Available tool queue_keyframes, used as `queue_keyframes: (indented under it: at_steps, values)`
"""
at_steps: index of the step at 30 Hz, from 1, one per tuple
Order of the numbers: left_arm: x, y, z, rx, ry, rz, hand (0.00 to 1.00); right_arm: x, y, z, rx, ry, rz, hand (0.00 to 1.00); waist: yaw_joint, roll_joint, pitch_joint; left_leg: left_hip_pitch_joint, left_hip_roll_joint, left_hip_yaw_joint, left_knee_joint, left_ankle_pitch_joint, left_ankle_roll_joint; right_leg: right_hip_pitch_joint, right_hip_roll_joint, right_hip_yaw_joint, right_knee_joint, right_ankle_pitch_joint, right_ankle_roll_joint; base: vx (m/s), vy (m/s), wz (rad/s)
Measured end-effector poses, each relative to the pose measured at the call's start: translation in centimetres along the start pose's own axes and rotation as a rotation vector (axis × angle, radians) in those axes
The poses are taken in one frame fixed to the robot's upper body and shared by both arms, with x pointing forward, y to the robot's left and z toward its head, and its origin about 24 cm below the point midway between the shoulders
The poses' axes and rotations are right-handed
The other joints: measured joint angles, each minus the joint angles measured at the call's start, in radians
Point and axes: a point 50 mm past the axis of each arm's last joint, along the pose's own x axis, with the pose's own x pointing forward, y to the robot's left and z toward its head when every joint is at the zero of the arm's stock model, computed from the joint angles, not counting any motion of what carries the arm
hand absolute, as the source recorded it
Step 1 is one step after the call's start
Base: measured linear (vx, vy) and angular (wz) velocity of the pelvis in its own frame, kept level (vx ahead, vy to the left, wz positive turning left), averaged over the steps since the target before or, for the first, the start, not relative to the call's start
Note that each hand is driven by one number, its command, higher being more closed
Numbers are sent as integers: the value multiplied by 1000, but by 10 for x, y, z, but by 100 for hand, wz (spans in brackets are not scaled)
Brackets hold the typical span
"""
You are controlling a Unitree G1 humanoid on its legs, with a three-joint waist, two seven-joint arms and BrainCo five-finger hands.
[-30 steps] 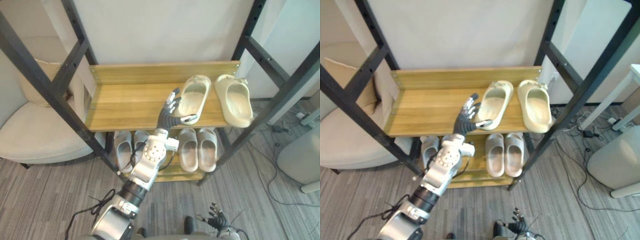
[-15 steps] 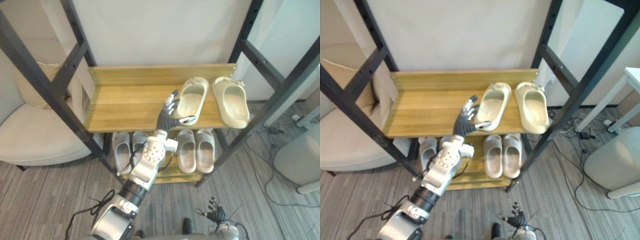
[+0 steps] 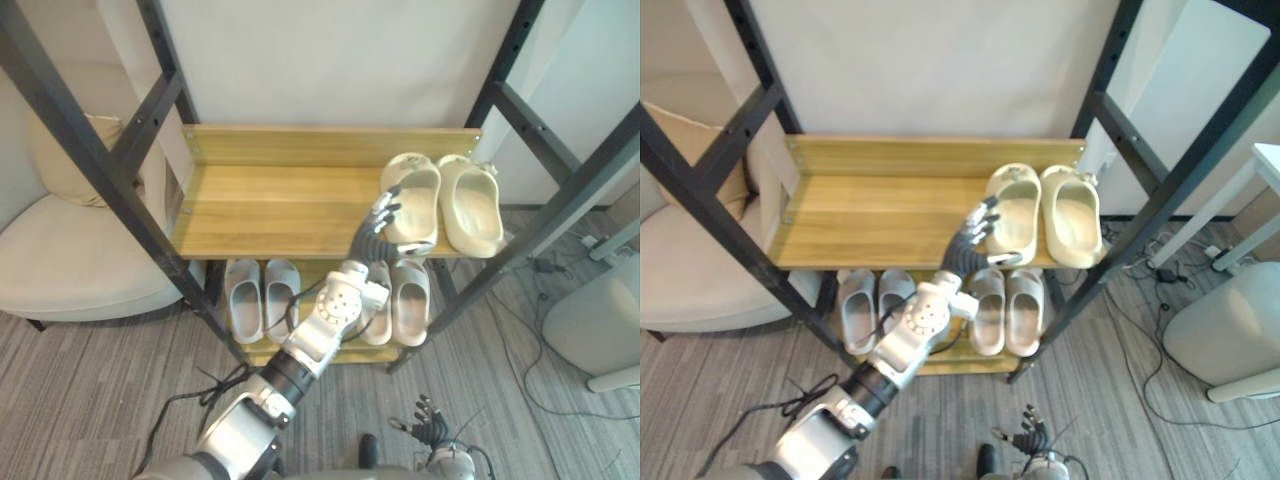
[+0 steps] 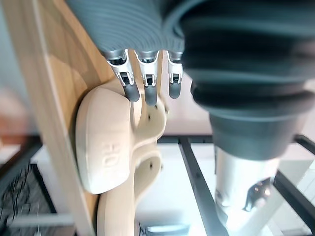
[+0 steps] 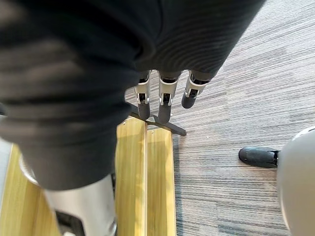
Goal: Organize the slippers on the shoe rack
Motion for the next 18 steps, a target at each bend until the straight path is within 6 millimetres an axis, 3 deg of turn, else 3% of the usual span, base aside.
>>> queue_keyframes:
  at_steps: [18]
  values:
    - [5,0,4,1,12,12,0,-4,-2,-4,4,4,-6,0,-2,10,3,14,-13,25,-1,-7,11,-6,-14,22,30,-11,13,-11,0,-3]
